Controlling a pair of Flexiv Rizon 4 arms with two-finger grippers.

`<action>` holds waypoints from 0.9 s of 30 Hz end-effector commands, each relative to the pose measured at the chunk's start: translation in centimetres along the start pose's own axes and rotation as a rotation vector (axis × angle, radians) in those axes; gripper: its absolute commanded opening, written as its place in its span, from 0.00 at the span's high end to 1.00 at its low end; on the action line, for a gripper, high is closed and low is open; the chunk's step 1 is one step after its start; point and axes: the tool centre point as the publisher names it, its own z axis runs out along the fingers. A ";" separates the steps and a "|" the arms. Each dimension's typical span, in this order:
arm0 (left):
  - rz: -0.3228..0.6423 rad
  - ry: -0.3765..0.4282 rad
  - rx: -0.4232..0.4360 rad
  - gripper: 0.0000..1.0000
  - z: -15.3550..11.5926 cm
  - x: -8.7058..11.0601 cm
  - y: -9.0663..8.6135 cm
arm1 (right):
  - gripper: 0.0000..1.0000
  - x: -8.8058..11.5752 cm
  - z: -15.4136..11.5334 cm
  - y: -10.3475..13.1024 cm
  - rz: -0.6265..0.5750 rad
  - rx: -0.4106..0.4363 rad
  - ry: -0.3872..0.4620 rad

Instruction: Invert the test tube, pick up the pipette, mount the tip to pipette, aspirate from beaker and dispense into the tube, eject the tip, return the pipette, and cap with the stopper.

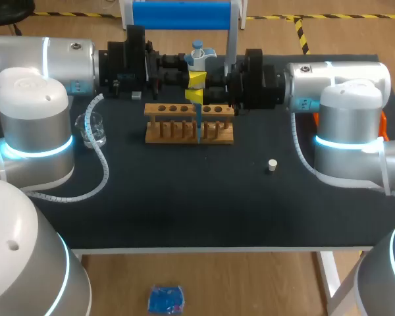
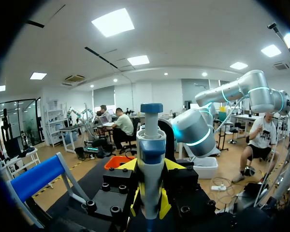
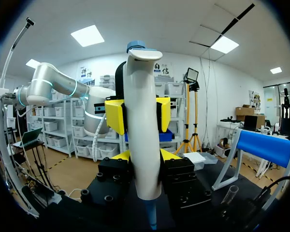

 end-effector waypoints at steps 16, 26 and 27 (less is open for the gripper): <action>0.002 -0.002 0.003 0.00 -0.1 0.4 0.0 | 1.00 -1.0 0.6 -0.3 0.028 0.035 0.084; 0.002 -0.002 0.003 0.00 -0.1 0.4 0.0 | 1.00 -1.8 -1.7 -0.1 0.003 0.071 0.129; 0.002 -0.002 0.003 0.00 -0.1 0.4 0.0 | 1.00 -1.9 -2.1 0.0 -0.001 0.075 0.133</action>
